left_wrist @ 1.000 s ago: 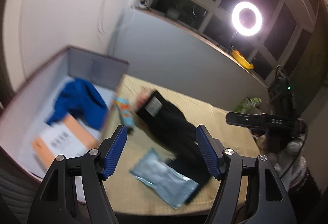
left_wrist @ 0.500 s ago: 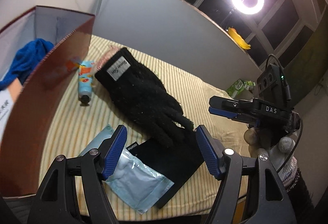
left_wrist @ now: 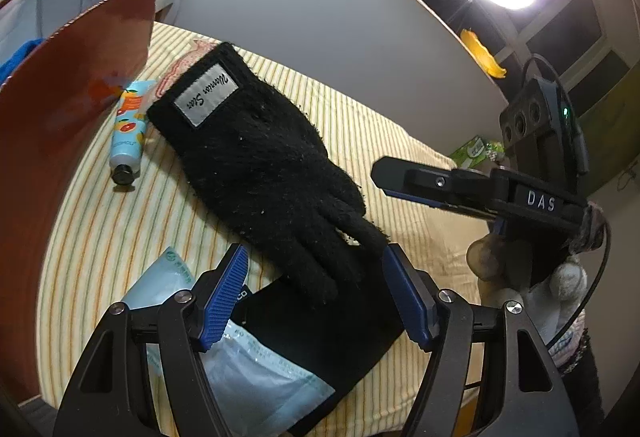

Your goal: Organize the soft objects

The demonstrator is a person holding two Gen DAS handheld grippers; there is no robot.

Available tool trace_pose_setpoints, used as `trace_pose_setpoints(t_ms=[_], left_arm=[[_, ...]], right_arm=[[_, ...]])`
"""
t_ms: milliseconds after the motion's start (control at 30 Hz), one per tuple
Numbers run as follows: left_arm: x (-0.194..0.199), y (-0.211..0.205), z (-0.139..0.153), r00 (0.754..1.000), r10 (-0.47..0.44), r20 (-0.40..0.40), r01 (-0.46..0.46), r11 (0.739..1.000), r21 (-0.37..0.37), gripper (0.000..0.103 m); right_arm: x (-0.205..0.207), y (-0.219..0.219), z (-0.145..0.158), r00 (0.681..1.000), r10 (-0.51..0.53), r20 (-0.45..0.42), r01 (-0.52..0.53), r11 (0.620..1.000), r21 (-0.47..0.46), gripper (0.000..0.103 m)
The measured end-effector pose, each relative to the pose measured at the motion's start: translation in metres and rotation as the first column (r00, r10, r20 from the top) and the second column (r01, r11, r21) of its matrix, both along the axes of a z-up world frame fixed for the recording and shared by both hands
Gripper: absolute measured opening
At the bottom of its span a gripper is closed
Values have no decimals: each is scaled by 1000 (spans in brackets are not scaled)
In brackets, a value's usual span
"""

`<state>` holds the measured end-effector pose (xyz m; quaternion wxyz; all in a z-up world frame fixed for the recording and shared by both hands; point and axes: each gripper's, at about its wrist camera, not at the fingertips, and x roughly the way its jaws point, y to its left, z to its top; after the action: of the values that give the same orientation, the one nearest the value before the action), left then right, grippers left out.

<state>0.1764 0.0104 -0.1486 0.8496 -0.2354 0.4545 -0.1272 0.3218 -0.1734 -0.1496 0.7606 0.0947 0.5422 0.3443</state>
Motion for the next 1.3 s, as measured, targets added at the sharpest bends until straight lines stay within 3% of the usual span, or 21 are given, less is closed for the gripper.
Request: trace_pose_setpoints(t_ms=[467,767,833,1100,1300], left_arm=[[19,-12,-25,997,7,-79,-5,1000,17,70],[25,-18,-29,998,15,-66,-13,999,30,66],[24,-18,-27,999,24,-49,-22,999,40,54],[22,-13,-11,1000,19,9,-20,997,76,21],[10,-11,7,998,-8,63,3,996,85,15]], right_arm=[[21,20,-28,998,29,-58,-31,999,-31,66],[21,29,-38,996,40,-78,-42,999,-27,62],[20,31,-40,994,59,-90,-62,998,-31,47],[6,40,-34,994,82,-66,-84,996,-34,24],[-10,39,-17,996,85,-30,-85,996,-17,17]])
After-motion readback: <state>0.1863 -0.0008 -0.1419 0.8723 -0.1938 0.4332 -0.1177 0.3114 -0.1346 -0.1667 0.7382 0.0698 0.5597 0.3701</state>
